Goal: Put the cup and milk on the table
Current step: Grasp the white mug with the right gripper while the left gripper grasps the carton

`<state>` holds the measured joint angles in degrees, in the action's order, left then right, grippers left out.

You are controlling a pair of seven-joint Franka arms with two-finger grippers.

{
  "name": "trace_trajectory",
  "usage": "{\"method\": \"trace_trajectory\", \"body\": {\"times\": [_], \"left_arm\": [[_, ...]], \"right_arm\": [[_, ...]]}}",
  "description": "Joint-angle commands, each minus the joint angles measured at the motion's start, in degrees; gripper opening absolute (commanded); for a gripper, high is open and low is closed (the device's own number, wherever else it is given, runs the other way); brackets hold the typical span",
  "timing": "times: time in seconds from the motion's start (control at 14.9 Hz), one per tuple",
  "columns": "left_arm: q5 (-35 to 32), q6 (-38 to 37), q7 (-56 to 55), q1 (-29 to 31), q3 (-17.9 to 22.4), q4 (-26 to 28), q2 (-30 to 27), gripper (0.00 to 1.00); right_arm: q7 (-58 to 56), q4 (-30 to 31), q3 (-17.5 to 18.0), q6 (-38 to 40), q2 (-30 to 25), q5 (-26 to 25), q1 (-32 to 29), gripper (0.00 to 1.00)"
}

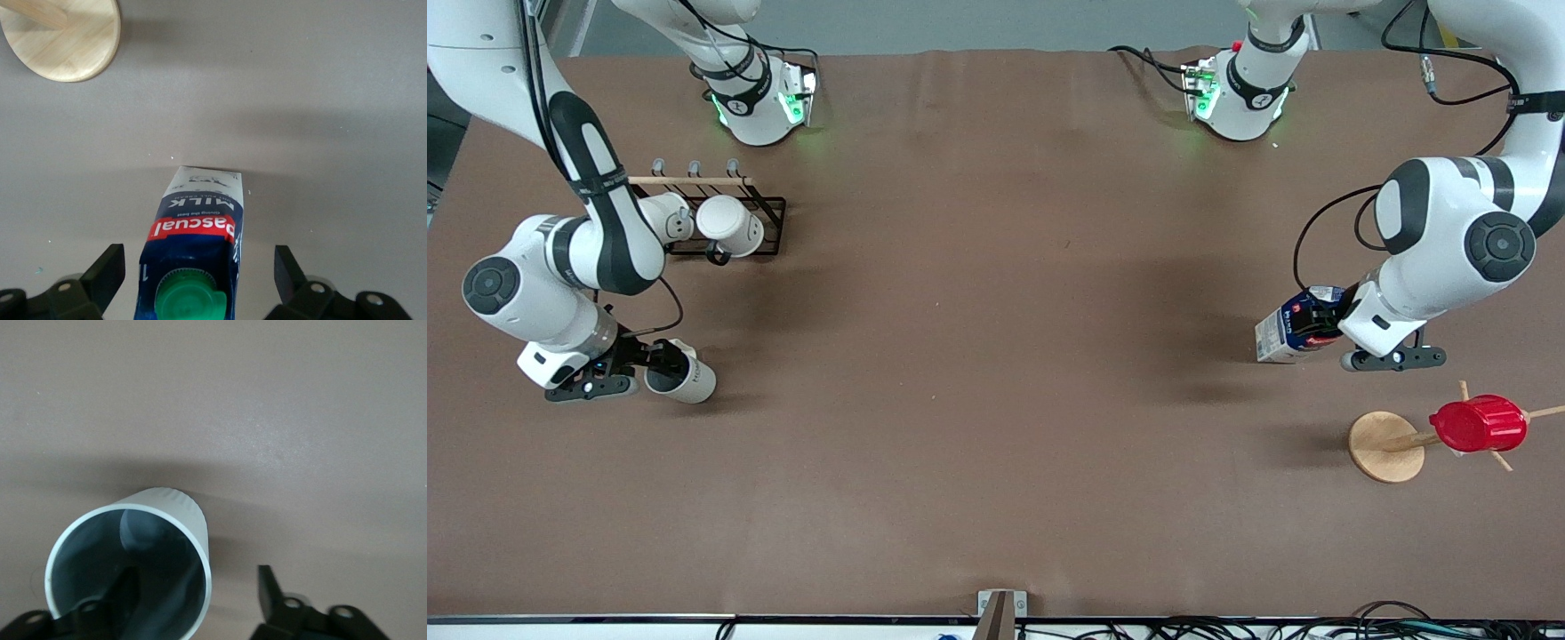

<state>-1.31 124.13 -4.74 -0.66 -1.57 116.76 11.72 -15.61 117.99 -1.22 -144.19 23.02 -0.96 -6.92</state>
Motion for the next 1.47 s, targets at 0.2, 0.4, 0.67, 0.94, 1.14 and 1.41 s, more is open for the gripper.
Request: {"method": "trace_trajectory", "body": {"times": [0.2,0.4,0.67,0.94,1.14,1.41], "left_arm": [[-1.3,1.0,-0.1,0.0,-0.1,1.2,-1.0,0.86],[-1.3,1.0,-0.1,0.1,-0.1,1.7,-1.2,0.85],[-1.3,1.0,-0.1,0.1,-0.1,2.0,-1.2,0.85],[-1.2,1.5,-0.1,0.1,-0.1,2.0,-0.7,0.81],[-1.2,1.5,-0.1,0.1,-0.1,2.2,-0.7,0.79],[-1.3,1.4,0.0,0.4,-0.1,3.1,-1.0,0.79]], "right_arm": [[0.1,0.8,0.2,-1.3,-0.4,1.8,0.6,0.43],[0.1,0.8,0.2,-3.0,0.2,1.8,0.2,0.07],[4.2,0.0,0.3,-0.7,-1.3,1.8,1.1,0.00],[9.5,-10.5,0.4,19.4,-4.7,1.9,5.2,0.00],[18.4,-16.8,0.4,28.2,-4.7,3.8,10.5,0.00],[33.8,-18.5,0.4,27.4,-4.2,5.9,20.9,0.00]]}}
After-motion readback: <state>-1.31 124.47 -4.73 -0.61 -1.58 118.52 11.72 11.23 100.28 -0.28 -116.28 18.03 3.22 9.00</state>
